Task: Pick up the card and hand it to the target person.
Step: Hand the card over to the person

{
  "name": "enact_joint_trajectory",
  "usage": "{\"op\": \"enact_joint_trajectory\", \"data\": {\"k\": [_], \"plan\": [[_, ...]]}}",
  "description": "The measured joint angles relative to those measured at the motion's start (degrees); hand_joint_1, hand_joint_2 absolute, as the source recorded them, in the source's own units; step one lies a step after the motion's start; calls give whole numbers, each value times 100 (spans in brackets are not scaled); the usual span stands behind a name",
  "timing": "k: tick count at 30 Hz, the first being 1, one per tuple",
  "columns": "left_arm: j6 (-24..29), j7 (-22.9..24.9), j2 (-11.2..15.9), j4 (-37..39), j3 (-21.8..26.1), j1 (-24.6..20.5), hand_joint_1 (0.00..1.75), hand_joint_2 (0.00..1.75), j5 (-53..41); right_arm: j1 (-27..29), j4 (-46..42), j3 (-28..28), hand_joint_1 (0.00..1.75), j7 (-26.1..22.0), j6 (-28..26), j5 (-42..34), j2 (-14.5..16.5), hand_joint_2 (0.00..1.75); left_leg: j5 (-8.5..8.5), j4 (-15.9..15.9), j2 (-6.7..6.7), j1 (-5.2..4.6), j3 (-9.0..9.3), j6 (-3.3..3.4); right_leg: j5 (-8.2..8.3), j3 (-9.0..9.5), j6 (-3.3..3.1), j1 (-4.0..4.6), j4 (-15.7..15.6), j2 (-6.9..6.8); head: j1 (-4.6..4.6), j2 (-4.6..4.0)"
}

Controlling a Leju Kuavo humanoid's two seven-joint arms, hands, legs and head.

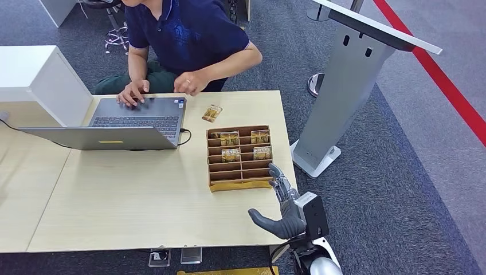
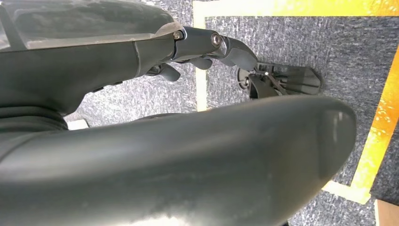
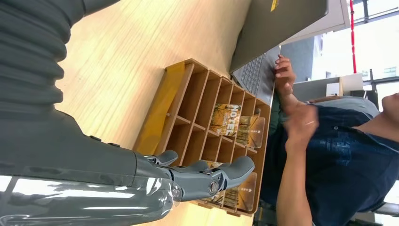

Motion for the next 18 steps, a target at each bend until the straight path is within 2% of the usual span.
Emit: {"op": "enact_joint_trajectory", "data": {"k": [1,18], "plan": [[-1,-2,1,0,3,0,0,0,-1,38,-21,-30,0,-3,24,-12,-27,175,0,0,0,0,0,0,0,0,0,0,0,0,1,0],[-1,39,-1,0,24,-3,0,0,-63,137,35,-50,0,184,170,58,-136,175,0,0,0,0,0,0,0,0,0,0,0,0,3,0]]}}
